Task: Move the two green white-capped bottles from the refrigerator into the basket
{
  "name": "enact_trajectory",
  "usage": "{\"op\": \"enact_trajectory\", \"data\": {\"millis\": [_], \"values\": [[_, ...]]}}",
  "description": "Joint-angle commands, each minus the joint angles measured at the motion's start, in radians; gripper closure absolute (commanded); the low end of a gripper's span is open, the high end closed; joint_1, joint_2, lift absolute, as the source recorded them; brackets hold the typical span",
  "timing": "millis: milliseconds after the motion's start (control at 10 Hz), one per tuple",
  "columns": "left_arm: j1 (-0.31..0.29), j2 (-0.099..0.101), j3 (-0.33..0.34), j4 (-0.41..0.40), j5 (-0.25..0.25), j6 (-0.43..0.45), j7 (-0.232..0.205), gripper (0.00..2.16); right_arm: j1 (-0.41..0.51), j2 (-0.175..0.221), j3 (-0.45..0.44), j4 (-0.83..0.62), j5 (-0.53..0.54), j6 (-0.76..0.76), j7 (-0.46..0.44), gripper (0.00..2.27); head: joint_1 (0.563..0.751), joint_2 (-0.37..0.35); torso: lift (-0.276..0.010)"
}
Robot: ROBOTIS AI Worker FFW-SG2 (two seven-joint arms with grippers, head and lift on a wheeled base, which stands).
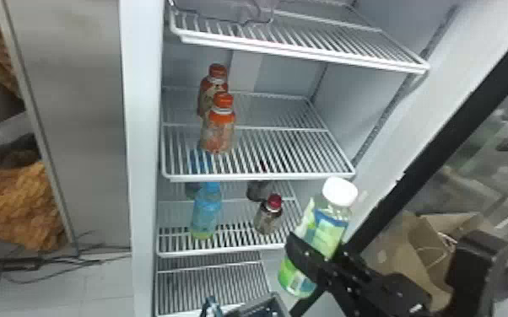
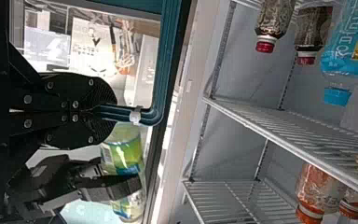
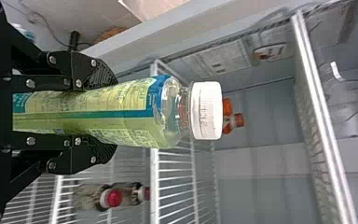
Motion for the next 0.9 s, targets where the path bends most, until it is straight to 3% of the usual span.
{"op": "enact_trajectory", "data": {"millis": [0,400,800], "values": [[-0.001,0.0,0.0,0.0,-0.002,-0.005,0.0,1.21,0.033,0.019,-0.026,-0.008,-0.017,0.069,0.006,0.89,0.695,-0.35,-0.004],[-0.001,0.0,-0.002,0.0,-0.002,-0.005,0.0,1.22,0.03,0.03,-0.056,0.039,-0.049,0.261,0.025,0.89,0.695,-0.35,-0.004],[-0.001,0.0,-0.002,0.0,0.002,-0.005,0.0,1.21,-0.046,0.023,-0.052,0.189,-0.093,0.366,0.031,0.89,0.695,-0.35,-0.004]]}}
